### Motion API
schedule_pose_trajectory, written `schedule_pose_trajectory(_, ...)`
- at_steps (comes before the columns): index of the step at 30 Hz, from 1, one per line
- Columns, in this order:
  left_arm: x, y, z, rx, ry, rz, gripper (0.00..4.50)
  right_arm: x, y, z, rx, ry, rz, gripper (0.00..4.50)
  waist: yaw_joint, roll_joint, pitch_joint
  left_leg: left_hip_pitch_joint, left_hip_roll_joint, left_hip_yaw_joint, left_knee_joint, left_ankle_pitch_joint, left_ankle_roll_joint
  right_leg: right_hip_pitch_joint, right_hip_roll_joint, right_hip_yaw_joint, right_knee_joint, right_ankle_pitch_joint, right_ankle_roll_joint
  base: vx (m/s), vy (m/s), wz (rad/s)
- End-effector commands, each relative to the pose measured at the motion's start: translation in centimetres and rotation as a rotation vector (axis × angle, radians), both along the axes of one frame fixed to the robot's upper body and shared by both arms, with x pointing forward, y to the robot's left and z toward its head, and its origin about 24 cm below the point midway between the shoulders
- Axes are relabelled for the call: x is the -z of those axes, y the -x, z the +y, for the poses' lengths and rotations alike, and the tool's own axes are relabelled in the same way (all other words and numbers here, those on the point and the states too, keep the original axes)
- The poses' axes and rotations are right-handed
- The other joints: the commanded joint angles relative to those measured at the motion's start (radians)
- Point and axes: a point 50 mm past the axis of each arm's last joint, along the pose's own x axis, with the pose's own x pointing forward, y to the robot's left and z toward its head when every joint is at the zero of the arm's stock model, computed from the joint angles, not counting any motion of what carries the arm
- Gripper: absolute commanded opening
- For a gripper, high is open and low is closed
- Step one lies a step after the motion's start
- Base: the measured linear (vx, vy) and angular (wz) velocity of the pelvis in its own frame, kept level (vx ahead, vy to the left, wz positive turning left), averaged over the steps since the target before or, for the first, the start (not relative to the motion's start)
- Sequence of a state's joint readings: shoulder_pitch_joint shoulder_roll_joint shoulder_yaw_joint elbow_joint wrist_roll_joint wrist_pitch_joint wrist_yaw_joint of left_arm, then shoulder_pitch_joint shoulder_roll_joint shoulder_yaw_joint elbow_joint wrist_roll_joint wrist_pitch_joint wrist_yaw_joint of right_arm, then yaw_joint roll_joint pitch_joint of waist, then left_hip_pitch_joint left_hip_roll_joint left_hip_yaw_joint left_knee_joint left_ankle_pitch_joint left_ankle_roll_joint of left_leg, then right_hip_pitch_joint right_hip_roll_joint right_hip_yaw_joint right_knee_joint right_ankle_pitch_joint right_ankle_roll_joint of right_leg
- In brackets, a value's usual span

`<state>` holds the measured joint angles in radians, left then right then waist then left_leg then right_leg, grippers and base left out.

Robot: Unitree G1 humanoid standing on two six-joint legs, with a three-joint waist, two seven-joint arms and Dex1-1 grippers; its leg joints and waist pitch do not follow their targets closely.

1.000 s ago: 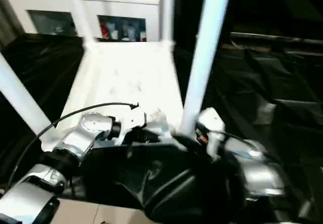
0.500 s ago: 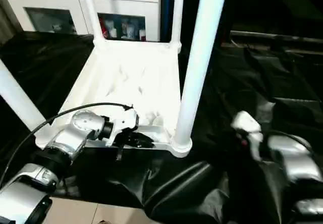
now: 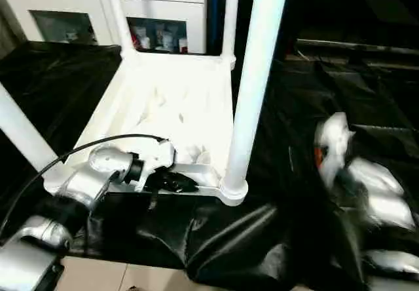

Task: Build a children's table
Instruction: Rotate leg to tighten, then move to table

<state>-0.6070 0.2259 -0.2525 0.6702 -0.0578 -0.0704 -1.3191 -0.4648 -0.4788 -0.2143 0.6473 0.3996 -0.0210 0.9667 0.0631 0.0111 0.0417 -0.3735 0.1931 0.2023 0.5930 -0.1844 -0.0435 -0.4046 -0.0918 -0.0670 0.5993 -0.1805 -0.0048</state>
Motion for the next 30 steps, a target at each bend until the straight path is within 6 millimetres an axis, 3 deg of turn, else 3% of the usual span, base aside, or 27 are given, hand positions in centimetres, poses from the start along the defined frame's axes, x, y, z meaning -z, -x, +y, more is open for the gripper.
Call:
schedule_pose_trajectory(1, -0.9, 0.1, 0.2, 0.015, 0.042, -0.017, 0.85, -1.1, -0.7, 0.9, 0.094, -0.100, -0.061, 3.18, 0.006, -0.021, -0.064, 0.013, 0.047, -0.012, -0.062, -0.137, 0.111, 0.047, -0.054, 0.037, -0.054, -0.119, -0.289, 0.000, 0.000, 0.00)
schedule_pose_trajectory(3, -0.9, 0.3, 0.3, 0.027, 0.043, -0.018, 0.93, -1.1, -1.0, 1.6, 0.118, -0.130, -0.065, 3.18, 0.005, -0.020, -0.061, 0.014, 0.046, -0.011, -0.064, -0.147, 0.108, 0.045, -0.052, 0.037, -0.058, -0.138, -0.275, 0.000, 0.000, 0.00)
schedule_pose_trajectory(4, -1.0, 0.4, 0.4, 0.035, 0.044, -0.021, 0.96, -0.9, -1.1, 2.1, 0.132, -0.144, -0.060, 3.18, 0.004, -0.029, -0.061, 0.013, 0.046, -0.010, -0.065, -0.153, 0.106, 0.045, -0.053, 0.037, -0.059, -0.153, -0.268, 0.000, 0.000, 0.00)
schedule_pose_trajectory(7, -1.2, 0.6, 0.7, 0.053, 0.031, -0.021, 1.26, -0.2, -1.2, 3.4, 0.161, -0.136, -0.045, 3.18, 0.002, -0.018, -0.057, 0.018, 0.046, -0.013, -0.073, -0.188, 0.056, 0.040, -0.055, 0.040, -0.066, -0.231, -0.238, 0.000, 0.000, 0.00)
schedule_pose_trajectory(8, -1.2, 0.7, 0.9, 0.063, 0.016, -0.017, 1.26, 0.1, -1.2, 3.8, 0.185, -0.146, -0.030, 3.18, 0.000, -0.018, -0.057, 0.020, 0.046, -0.012, -0.073, -0.193, 0.050, 0.040, -0.054, 0.041, -0.067, -0.229, -0.237, 0.000, 0.000, 0.00)
schedule_pose_trajectory(9, -1.2, 0.7, 0.9, 0.066, 0.010, -0.019, 1.35, 0.2, -1.2, 4.0, 0.194, -0.148, -0.025, 3.18, 0.000, -0.028, -0.056, 0.018, 0.046, -0.015, -0.076, -0.195, 0.045, 0.041, -0.057, 0.043, -0.064, -0.228, -0.235, 0.000, 0.000, 0.00)
schedule_pose_trajectory(10, -1.3, 0.9, 1.2, 0.065, 0.005, -0.027, 1.38, 0.6, -1.1, 4.5, 0.223, -0.157, -0.010, 3.18, -0.002, -0.023, -0.055, 0.018, 0.045, -0.015, -0.077, -0.193, 0.039, 0.040, -0.058, 0.045, -0.065, -0.226, -0.230, 0.000, 0.000, 0.00)
schedule_pose_trajectory(14, -2.5, 0.6, 1.3, 0.002, 0.096, -0.059, 1.76, 0.9, -0.9, 4.9, 0.269, -0.167, 0.002, 3.18, -0.006, -0.024, -0.055, 0.019, 0.043, -0.014, -0.077, -0.185, 0.030, 0.043, -0.057, 0.047, -0.062, -0.176, -0.240, 0.000, 0.000, 0.00)
schedule_pose_trajectory(16, -4.5, -0.6, 1.4, -0.176, 0.244, -0.132, 1.78, 1.1, -0.6, 4.5, 0.348, -0.090, 0.004, 3.18, -0.006, -0.024, -0.055, 0.018, 0.043, -0.012, -0.076, -0.180, 0.027, 0.043, -0.055, 0.046, -0.060, -0.157, -0.247, 0.000, 0.000, 0.00)
schedule_pose_trajectory(18, -5.2, -1.2, 1.5, -0.275, 0.295, -0.164, 2.18, 1.3, -0.5, 4.2, 0.385, -0.044, 0.003, 3.18, -0.006, -0.029, -0.052, 0.014, 0.039, -0.012, -0.074, -0.187, 0.024, 0.047, -0.054, 0.045, -0.062, -0.169, -0.240, 0.000, 0.000, 0.00)
schedule_pose_trajectory(19, -5.7, -2.1, 1.9, -0.441, 0.334, -0.218, 2.20, 1.5, -0.2, 3.8, 0.446, 0.011, 0.008, 3.18, -0.009, -0.032, -0.051, 0.013, 0.039, -0.013, -0.073, -0.194, 0.023, 0.047, -0.052, 0.045, -0.066, -0.194, -0.224, 0.000, 0.000, 0.00)
schedule_pose_trajectory(21, -5.3, -2.7, 2.6, -0.755, 0.398, -0.273, 2.28, 1.6, 0.6, 3.2, 0.553, 0.030, 0.018, 3.18, -0.012, -0.037, -0.049, 0.011, 0.039, -0.014, -0.071, -0.194, 0.027, 0.050, -0.050, 0.046, -0.073, -0.218, -0.192, 0.000, 0.000, 0.00)
schedule_pose_trajectory(22, -5.3, -2.7, 2.6, -0.755, 0.398, -0.273, 2.51, 1.6, 0.6, 3.2, 0.553, 0.030, 0.018, 3.34, -0.010, -0.038, -0.050, 0.010, 0.038, -0.015, -0.070, -0.191, 0.030, 0.051, -0.053, 0.045, -0.073, -0.227, -0.181, 0.000, 0.000, 0.00)
schedule_pose_trajectory(24, -4.2, -2.4, 3.5, -0.998, 0.393, -0.302, 2.60, 1.5, 1.6, 3.5, 0.573, 0.008, 0.010, 3.44, -0.015, -0.037, -0.050, 0.005, 0.040, -0.016, -0.071, -0.187, 0.046, 0.050, -0.048, 0.046, -0.075, -0.229, -0.149, 0.000, 0.000, 0.00)
schedule_pose_trajectory(25, -3.6, -1.9, 4.2, -1.119, 0.388, -0.328, 2.67, 1.5, 2.2, 3.9, 0.564, -0.001, 0.008, 3.57, -0.020, -0.039, -0.053, 0.004, 0.036, -0.018, -0.070, -0.179, 0.056, 0.050, -0.047, 0.043, -0.074, -0.227, -0.142, 0.000, 0.000, 0.00)
schedule_pose_trajectory(26, -3.6, -1.9, 4.2, -1.119, 0.388, -0.328, 2.76, 1.5, 2.2, 3.9, 0.564, -0.001, 0.008, 3.70, -0.021, -0.035, -0.055, 0.004, 0.038, -0.019, -0.070, -0.173, 0.060, 0.050, -0.046, 0.044, -0.073, -0.211, -0.141, 0.000, 0.000, 0.00)
schedule_pose_trajectory(28, -1.9, -1.2, 5.6, -1.311, 0.245, -0.299, 2.99, 2.1, 3.4, 4.7, 0.561, 0.013, 0.019, 3.90, -0.028, -0.035, -0.052, 0.005, 0.043, -0.019, -0.071, -0.183, 0.064, 0.045, -0.043, 0.043, -0.074, -0.203, -0.143, 0.000, 0.000, 0.00)
schedule_pose_trajectory(29, -1.9, -1.2, 5.6, -1.311, 0.245, -0.299, 3.04, 2.1, 3.4, 4.7, 0.561, 0.013, 0.019, 3.95, -0.027, -0.035, -0.051, 0.006, 0.042, -0.019, -0.072, -0.188, 0.066, 0.044, -0.044, 0.043, -0.077, -0.213, -0.142, 0.000, 0.000, 0.00)
schedule_pose_trajectory(30, -1.9, -0.8, 6.0, -1.345, 0.294, -0.265, 3.04, 2.5, 3.9, 5.1, 0.560, 0.021, 0.035, 3.95, -0.026, -0.027, -0.050, 0.008, 0.038, -0.019, -0.073, -0.197, 0.062, 0.041, -0.044, 0.042, -0.080, -0.242, -0.145, 0.000, 0.000, 0.00)
